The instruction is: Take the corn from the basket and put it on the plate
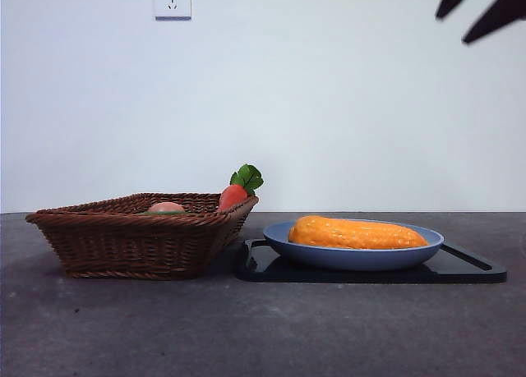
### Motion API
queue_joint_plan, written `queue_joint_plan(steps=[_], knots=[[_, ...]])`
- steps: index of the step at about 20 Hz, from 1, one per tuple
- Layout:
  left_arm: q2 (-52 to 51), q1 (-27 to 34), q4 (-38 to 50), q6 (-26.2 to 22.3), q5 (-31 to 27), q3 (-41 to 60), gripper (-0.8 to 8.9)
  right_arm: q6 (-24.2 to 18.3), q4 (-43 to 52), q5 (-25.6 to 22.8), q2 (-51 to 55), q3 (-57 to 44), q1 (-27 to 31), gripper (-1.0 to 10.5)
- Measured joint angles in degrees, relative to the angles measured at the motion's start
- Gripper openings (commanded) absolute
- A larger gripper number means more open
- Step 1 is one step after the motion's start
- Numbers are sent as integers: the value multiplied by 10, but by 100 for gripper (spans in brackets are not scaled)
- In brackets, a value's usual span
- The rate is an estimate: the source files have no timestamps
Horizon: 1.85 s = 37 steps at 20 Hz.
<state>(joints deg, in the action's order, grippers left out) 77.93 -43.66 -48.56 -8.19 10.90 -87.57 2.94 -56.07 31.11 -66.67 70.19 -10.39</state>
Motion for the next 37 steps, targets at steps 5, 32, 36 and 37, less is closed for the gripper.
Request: queue_joint_plan(steps=[5, 32, 36, 37], knots=[[0, 0, -8, 0, 0, 0, 128, -2, 2, -40, 86, -103, -79, 82], [0, 0, 17, 0, 0, 0, 4, 1, 120, -50, 117, -198, -91, 2], [0, 0, 39, 0, 0, 0, 4, 2, 147, -51, 117, -198, -91, 2], [0, 0, 45, 0, 0, 0, 4, 2, 154, -52, 117, -198, -91, 2]])
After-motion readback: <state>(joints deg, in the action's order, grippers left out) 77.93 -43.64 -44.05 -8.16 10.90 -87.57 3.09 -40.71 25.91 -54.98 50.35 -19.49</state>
